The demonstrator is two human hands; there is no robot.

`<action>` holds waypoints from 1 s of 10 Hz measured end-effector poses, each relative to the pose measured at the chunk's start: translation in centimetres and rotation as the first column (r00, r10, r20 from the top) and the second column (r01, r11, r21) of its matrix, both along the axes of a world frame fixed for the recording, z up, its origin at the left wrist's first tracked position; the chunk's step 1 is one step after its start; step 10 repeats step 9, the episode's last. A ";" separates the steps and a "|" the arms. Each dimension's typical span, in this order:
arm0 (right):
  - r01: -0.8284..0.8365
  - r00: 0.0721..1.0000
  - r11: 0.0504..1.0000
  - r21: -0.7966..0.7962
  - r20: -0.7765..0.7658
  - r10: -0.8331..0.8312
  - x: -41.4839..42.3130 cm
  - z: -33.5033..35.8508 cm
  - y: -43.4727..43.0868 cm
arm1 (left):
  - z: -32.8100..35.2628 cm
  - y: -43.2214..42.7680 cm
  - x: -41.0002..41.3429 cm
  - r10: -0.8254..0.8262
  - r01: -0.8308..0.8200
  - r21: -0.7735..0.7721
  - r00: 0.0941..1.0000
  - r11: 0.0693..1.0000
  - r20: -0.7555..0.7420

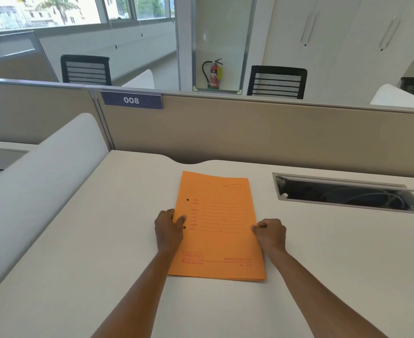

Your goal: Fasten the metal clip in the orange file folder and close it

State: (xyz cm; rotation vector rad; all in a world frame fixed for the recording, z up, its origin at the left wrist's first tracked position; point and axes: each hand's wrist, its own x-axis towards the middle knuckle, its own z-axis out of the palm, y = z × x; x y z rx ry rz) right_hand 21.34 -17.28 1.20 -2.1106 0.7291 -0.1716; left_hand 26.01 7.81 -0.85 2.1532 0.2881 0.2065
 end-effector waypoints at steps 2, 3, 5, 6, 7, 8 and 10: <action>0.005 1.000 1.000 -0.014 0.003 -0.004 0.9 -0.2 0.1 | 0.1 0.0 0.7 -0.006 0.006 0.045 1.000 0.999 0.009; 0.003 1.000 1.000 -0.030 0.001 -0.003 1.2 -0.3 0.0 | 0.1 -0.1 1.0 -0.007 0.005 0.071 1.000 0.997 0.020; -0.005 1.000 0.995 -0.095 0.012 0.006 0.9 -0.6 0.1 | -0.1 -0.3 0.9 0.001 -0.004 0.110 1.000 0.994 0.028; -0.011 0.999 0.994 -0.107 0.031 0.014 0.9 -0.9 0.1 | -0.3 -0.4 1.0 0.006 -0.011 0.134 0.999 0.991 0.038; -0.045 0.999 0.993 -0.114 0.012 0.047 1.0 -0.8 -0.1 | -0.2 -0.3 1.0 -0.012 0.009 0.152 1.000 0.988 0.020; -0.087 0.996 0.993 -0.075 -0.002 0.087 0.9 -0.5 -0.7 | 0.0 -0.1 0.9 -0.018 0.019 0.181 1.000 0.983 -0.010; -0.103 0.995 0.987 -0.121 -0.018 0.101 -0.5 -0.2 -1.2 | 0.8 -0.1 -0.1 0.007 -0.015 0.325 1.000 0.945 0.027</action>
